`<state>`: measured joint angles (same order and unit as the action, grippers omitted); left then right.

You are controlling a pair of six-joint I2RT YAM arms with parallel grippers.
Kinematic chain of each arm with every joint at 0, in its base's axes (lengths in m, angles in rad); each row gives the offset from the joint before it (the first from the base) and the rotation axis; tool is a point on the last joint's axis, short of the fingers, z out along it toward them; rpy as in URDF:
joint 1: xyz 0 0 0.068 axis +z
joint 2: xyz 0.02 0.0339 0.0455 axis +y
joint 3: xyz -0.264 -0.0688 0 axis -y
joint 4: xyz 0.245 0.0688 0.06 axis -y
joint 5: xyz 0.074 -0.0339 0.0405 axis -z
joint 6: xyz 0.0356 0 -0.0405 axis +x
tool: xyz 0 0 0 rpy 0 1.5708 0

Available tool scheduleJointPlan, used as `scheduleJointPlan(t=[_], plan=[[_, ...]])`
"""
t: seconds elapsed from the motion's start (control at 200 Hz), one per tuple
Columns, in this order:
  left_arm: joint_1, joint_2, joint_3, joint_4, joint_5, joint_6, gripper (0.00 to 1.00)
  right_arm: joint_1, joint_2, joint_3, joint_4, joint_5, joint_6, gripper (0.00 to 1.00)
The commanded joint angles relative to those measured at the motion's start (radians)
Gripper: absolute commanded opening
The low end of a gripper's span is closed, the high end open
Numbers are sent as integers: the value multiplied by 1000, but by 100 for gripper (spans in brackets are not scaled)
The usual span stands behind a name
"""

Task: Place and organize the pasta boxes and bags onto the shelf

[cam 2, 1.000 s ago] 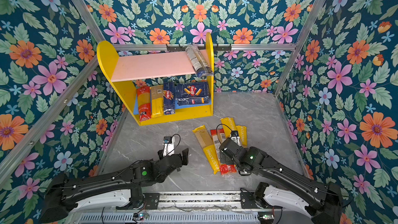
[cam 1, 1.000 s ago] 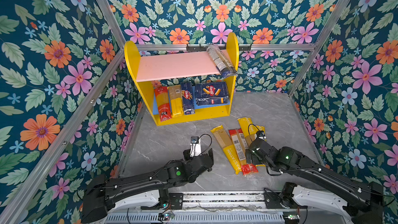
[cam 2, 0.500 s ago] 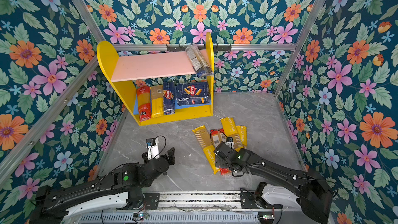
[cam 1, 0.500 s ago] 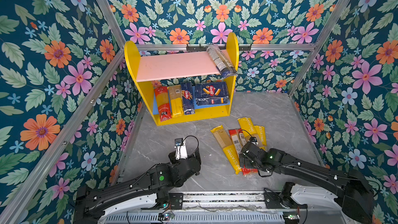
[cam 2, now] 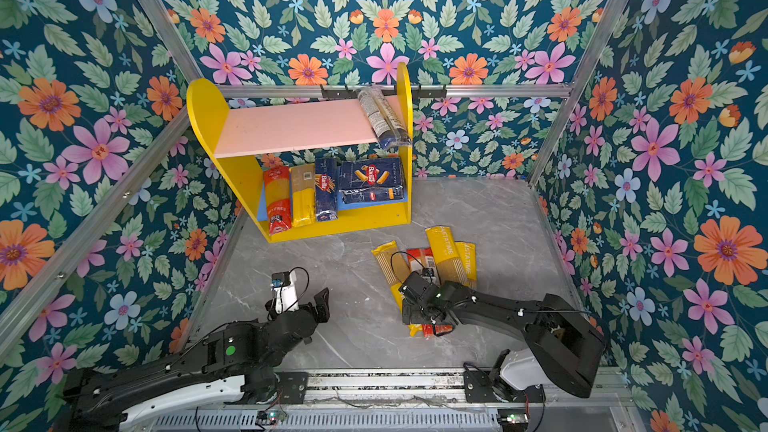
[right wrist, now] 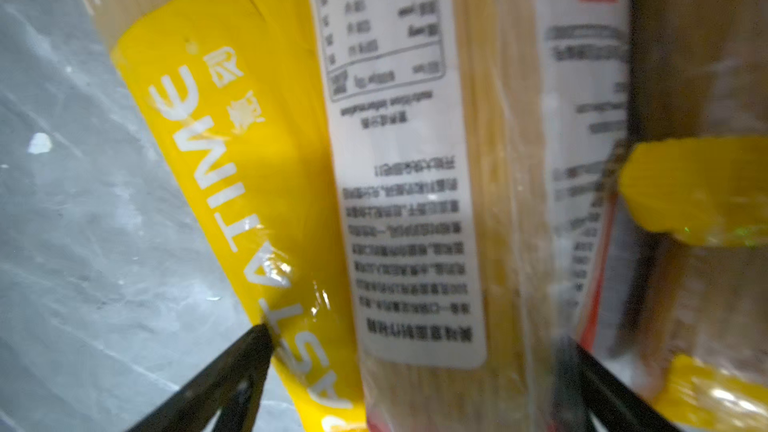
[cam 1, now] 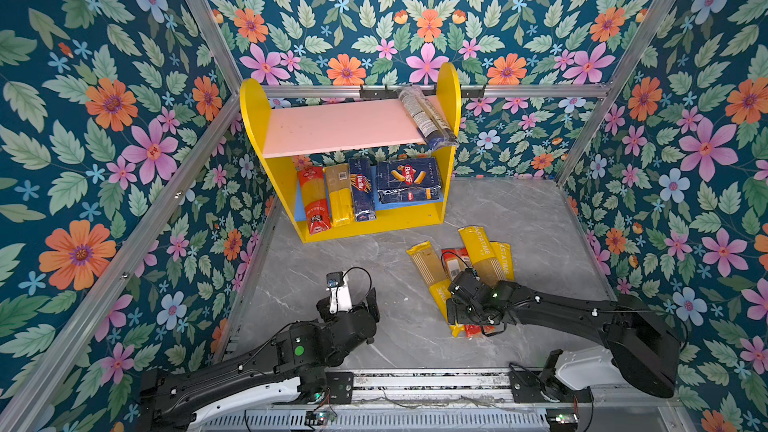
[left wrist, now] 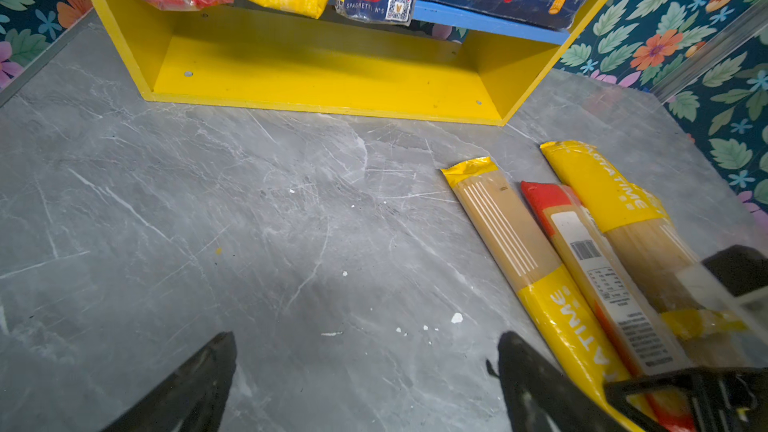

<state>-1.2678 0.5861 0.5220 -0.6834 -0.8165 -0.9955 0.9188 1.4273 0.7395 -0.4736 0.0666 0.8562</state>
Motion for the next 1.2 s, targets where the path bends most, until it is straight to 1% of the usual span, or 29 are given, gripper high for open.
scheduleJointPlan(t=[0.0, 0.075, 0.205, 0.22, 0.25, 0.34, 0.41, 0.49, 0.51, 0.59, 0.65, 0.84, 0.99, 1.07, 1.195], plan=[[1, -16, -6, -10, -6, -6, 100, 14, 61, 57, 155, -144, -18, 99], [1, -23, -7, -8, -3, -2, 100, 32, 125, 127, 166, -171, -30, 99], [1, -29, -7, -7, 0, 3, 100, 59, 222, 267, 142, -184, -65, 99], [1, -29, -7, -8, -1, 3, 100, 60, 256, 281, 140, -187, -69, 99], [1, -30, -5, -9, 1, 4, 100, 59, 278, 304, 138, -191, -74, 99], [1, -32, -3, -11, 6, 8, 100, 60, 300, 363, 113, -190, -98, 99], [0, -30, 1, -10, 11, 15, 100, 59, 284, 390, 73, -164, -118, 99], [1, -12, 7, -2, 17, 34, 100, 60, 240, 393, 13, -108, -133, 99], [1, -4, 10, 0, 18, 40, 100, 58, 200, 391, -5, -92, -137, 99], [1, 41, 23, 21, 25, 74, 100, 49, 122, 372, -70, -32, -150, 99], [2, 88, 30, 65, 42, 127, 100, 29, 53, 336, -105, -4, -152, 99], [1, 280, 35, 291, 115, 309, 100, -72, -218, 157, -160, 26, -132, 99], [2, 448, 30, 507, 190, 442, 100, -112, -430, 62, -222, 45, -126, 99], [2, 542, 46, 600, 237, 500, 100, -116, -498, 41, -259, 54, -122, 99], [4, 681, 73, 724, 288, 572, 100, -117, -560, 14, -284, 55, -120, 99]])
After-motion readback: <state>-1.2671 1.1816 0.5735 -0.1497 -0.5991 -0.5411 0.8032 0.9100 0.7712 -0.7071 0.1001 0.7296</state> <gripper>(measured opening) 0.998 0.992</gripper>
